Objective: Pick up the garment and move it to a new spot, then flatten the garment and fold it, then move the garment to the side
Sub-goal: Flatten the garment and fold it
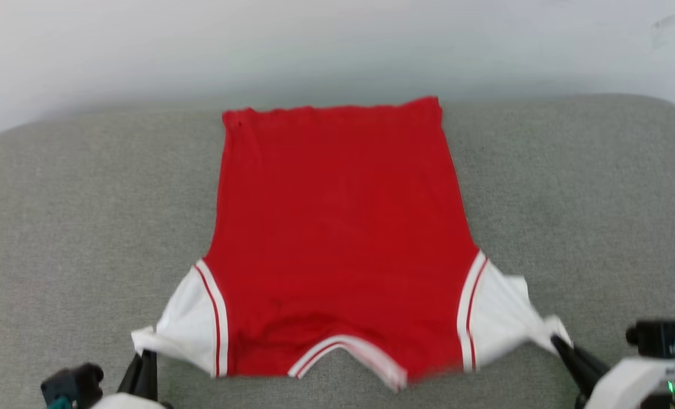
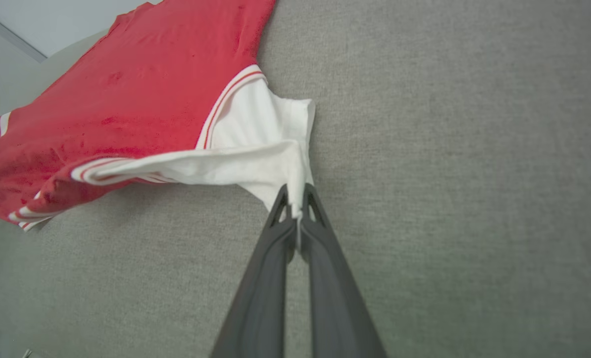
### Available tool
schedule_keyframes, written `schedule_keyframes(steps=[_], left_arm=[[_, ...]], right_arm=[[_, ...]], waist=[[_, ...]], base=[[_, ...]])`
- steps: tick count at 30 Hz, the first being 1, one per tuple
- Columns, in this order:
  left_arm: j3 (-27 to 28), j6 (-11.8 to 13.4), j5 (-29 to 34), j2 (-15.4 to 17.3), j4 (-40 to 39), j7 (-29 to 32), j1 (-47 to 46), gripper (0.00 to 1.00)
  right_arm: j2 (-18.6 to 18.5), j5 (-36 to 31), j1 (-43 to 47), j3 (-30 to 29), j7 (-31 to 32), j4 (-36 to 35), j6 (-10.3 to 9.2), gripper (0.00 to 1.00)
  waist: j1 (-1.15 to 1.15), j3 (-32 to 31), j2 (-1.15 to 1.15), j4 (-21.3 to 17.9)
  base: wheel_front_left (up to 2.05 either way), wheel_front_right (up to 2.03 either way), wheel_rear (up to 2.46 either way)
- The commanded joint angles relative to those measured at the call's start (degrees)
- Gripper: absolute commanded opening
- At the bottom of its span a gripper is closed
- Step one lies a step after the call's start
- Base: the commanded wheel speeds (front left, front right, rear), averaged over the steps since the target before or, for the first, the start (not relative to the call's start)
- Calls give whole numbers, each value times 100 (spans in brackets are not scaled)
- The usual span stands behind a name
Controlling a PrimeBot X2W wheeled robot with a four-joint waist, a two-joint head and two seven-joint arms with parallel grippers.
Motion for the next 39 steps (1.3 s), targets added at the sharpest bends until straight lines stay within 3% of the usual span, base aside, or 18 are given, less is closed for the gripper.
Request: schedule_keyframes(steps=[1, 8, 9, 10, 16, 22, 30, 39], left_arm=[[-16, 128, 26, 55, -179, 58, 293, 0], [-163, 379, 141, 143, -577, 186, 864, 0], [-193, 392, 178, 152, -617, 193, 894, 0], [-220, 410, 199, 158, -654, 192, 909, 0], [-396, 489, 422, 126, -981, 209, 677, 0], [-490, 569, 667, 108, -1390, 182, 317, 0], [-767, 430, 944, -93, -1707, 68, -332, 0], [-1138, 17, 1207, -405, -1630, -127, -1194, 0]], right_arm=[[159, -162, 491, -294, 206, -208, -4, 0], [653, -689, 1762, -927, 1098, -963, -4, 0], [723, -775, 1852, -1006, 1196, -1045, -4, 33], [768, -862, 1890, -1072, 1266, -1146, -4, 100], [977, -1127, 1737, -1342, 1343, -1585, -4, 100], [1029, -1267, 655, -1943, 1204, -1621, -4, 100], [462, -992, -1738, -2349, 1707, -219, -3, 100], [-39, -1226, -4156, -2257, 3341, 1148, -3, 100]], waist=[[2, -151, 0, 51], [2, -320, 0, 141], [2, -334, 0, 156], [2, -338, 0, 168], [2, -254, 0, 328], [2, 149, 0, 555], [2, 997, 0, 1102], [2, 2021, 0, 1781]], base=[[0, 0, 0], [0, 0, 0], [0, 0, 0], [0, 0, 0], [0, 0, 0], [0, 0, 0], [0, 0, 0], [0, 0, 0]])
